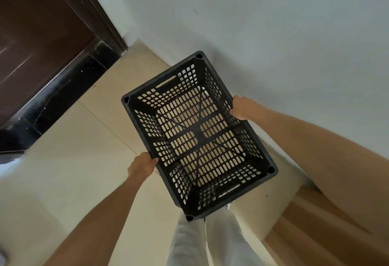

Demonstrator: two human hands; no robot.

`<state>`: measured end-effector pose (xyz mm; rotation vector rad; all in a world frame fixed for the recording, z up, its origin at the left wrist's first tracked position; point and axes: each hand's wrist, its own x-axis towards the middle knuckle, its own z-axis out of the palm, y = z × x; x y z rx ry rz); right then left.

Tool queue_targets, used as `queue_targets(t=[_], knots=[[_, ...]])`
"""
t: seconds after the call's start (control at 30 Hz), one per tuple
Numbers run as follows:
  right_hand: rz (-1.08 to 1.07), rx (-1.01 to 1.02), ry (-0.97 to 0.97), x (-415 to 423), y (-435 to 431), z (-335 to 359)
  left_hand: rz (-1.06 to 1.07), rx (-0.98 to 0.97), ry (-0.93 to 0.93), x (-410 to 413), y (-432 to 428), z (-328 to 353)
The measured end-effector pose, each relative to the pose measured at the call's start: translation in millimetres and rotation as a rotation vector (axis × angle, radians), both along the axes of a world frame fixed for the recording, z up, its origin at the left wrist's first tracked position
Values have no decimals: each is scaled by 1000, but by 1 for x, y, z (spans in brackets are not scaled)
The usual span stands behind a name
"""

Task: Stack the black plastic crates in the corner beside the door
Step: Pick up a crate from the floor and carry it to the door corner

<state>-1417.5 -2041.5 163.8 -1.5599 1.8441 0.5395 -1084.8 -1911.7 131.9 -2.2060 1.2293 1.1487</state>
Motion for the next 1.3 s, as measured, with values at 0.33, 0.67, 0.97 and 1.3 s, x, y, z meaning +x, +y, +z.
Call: queue_targets(t=[0.33, 0.67, 0.97, 1.3], knots=[[-123, 88, -36, 12, -50, -126, 91, 108, 88, -2, -35, -122], [-156, 38, -17, 27, -97, -194, 221, 75, 125, 1, -62, -190], [-178, 45, -41, 43, -102, -224, 232, 87, 166, 4, -55, -212], [28, 54, -65, 78, -89, -152, 12, 47, 102, 17, -83, -133]])
